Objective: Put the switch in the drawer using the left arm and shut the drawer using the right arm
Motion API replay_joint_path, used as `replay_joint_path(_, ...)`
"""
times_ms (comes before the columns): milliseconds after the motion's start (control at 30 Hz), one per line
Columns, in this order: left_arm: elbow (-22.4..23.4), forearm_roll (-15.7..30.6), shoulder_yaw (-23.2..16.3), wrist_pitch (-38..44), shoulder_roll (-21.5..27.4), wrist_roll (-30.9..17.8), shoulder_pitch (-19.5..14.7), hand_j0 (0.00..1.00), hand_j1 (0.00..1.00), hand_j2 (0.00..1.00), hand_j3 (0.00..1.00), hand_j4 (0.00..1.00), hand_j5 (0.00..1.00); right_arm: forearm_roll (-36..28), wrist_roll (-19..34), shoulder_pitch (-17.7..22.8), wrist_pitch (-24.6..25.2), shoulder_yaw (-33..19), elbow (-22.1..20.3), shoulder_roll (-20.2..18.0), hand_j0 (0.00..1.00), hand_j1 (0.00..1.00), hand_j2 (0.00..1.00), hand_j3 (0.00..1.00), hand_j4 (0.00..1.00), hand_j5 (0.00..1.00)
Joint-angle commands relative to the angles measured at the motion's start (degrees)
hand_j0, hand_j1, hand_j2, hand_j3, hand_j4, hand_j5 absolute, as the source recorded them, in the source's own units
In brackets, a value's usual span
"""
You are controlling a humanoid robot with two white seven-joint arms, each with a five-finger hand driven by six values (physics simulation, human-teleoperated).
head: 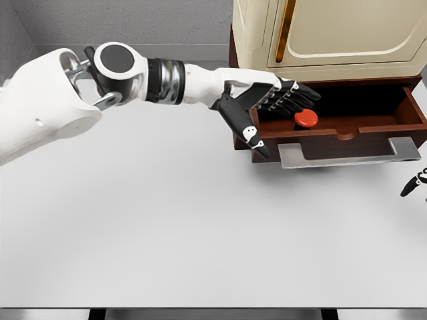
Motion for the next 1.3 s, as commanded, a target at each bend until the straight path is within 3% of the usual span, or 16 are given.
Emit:
replay_joint_path(0, 0.4, -0.2, 0.0, 0.0, -0.5, 0.0, 0.0, 1.0, 1.0, 1.0, 1.0, 1.0, 1.0, -0.4, 0.0, -0.1, 0.2, 0.0, 0.0, -0.4, 0.59, 0.59, 0.59, 0.59, 0.59, 0.59)
replay_joint_path(600, 6.7, -2.8, -0.1, -0.2, -8.4, 0.1, 1.2, 1.0, 1.0, 1.0, 1.0, 1.0, 1.0, -0.4, 0.0, -0.1, 0.2, -0.1, 0.0, -0.5, 0.59, 0.59, 0.59, 0.59, 0.59, 0.59)
replay_joint_path(733, 14.2, -4.4, -0.1, -0.7, -13.6, -0.6, 1.1, 1.0, 1.0, 1.0, 1.0, 1.0, 1.0, -0.4, 0.0, -0.1, 0.2, -0.1, 0.0, -0.5, 0.59, 0.59, 0.59, 0.59, 0.59, 0.59)
replay_joint_path(900, 13.7, -4.8, 0.4, -2.1, -13.8, -5.7, 0.6, 1.0, 1.0, 1.0, 1.0, 1.0, 1.0, -0.4, 0.0, -0.1, 0.2, -0.1, 0.0, -0.5, 0.59, 0.59, 0.59, 0.59, 0.59, 0.59)
replay_joint_path(967, 11.1, -4.5, 0.6, -2.5, -13.1, -7.2, 0.2, 1.0, 1.0, 1.0, 1.0, 1.0, 1.0, -0.4, 0.0, -0.1, 0.2, -0.1, 0.0, -0.5, 0.59, 0.59, 0.59, 0.59, 0.59, 0.59)
replay_joint_path(1167, 10.3, -2.5, 7.9, -2.5, -11.8, -7.2, -0.4, 1.0, 1.0, 1.0, 1.0, 1.0, 1.0, -0.4, 0.0, -0.1, 0.2, -0.1, 0.0, -0.5, 0.58, 0.58, 0.58, 0.58, 0.58, 0.58)
replay_joint_path(1267, 10.3, -2.0, 8.3, -2.5, -11.8, -7.2, -1.0, 1.0, 1.0, 1.0, 1.0, 1.0, 1.0, -0.5, 0.0, -0.1, 0.2, -0.1, 0.0, -0.5, 0.58, 0.58, 0.58, 0.58, 0.58, 0.58)
